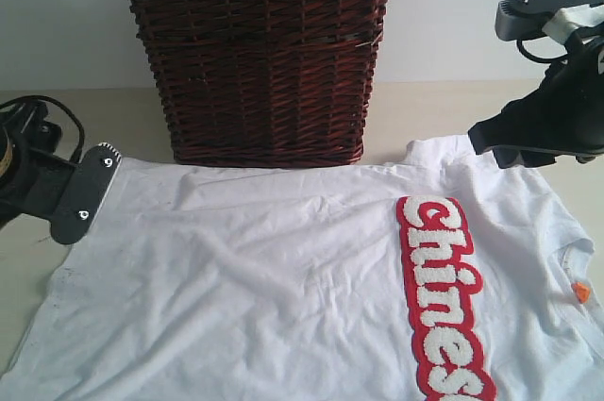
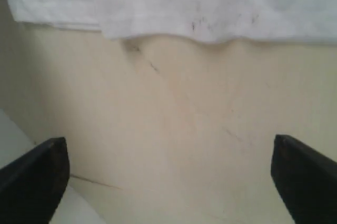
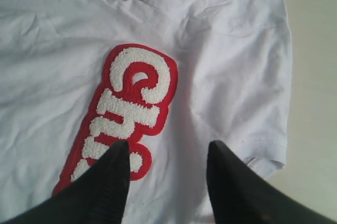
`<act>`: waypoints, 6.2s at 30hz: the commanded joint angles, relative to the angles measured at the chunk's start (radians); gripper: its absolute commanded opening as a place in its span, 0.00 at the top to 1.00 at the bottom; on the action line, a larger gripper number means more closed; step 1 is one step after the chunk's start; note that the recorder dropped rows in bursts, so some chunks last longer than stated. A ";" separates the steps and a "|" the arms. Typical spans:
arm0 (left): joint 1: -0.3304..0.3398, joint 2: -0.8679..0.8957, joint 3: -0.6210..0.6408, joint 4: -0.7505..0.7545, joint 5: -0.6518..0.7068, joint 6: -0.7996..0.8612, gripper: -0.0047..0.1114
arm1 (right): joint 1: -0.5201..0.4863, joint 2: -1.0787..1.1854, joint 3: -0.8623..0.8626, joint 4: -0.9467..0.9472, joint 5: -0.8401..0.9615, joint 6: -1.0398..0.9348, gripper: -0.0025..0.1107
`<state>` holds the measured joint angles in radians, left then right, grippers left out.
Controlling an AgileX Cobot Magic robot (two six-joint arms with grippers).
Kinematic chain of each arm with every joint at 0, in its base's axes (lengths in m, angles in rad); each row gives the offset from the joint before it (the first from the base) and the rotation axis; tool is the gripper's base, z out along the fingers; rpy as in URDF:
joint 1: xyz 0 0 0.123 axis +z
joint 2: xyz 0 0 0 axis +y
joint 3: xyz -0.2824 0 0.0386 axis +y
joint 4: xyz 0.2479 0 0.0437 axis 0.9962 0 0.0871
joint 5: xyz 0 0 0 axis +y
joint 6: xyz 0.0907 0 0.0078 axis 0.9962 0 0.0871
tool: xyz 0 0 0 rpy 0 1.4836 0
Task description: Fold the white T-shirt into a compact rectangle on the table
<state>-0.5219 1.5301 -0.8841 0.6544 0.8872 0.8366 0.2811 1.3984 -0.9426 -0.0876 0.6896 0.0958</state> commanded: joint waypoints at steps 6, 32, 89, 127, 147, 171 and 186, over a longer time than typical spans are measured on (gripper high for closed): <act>0.017 0.005 0.002 -0.334 -0.085 0.306 0.05 | -0.003 -0.007 -0.006 0.003 -0.018 -0.005 0.57; 0.346 0.315 -0.020 -0.794 -0.179 0.770 0.05 | -0.003 -0.007 -0.006 0.000 -0.029 -0.019 0.57; 0.340 0.384 -0.010 -0.790 -0.241 0.762 0.05 | -0.003 -0.007 -0.006 0.003 -0.025 -0.052 0.57; 0.340 0.384 -0.010 -0.790 -0.241 0.762 0.05 | -0.003 0.124 -0.004 -0.233 0.371 -0.984 0.05; 0.340 0.384 -0.010 -0.790 -0.241 0.762 0.05 | -0.145 0.311 0.031 -0.190 0.144 -1.172 0.05; 0.340 0.384 -0.010 -0.790 -0.241 0.762 0.05 | -0.182 0.409 0.067 -0.184 0.093 -1.232 0.05; 0.340 0.384 -0.010 -0.790 -0.241 0.762 0.05 | -0.184 0.440 0.067 -0.158 0.063 -1.236 0.05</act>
<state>-0.1792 1.8755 -0.9093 -0.1393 0.7000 1.6034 0.1024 1.8234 -0.8759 -0.2493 0.7581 -1.1335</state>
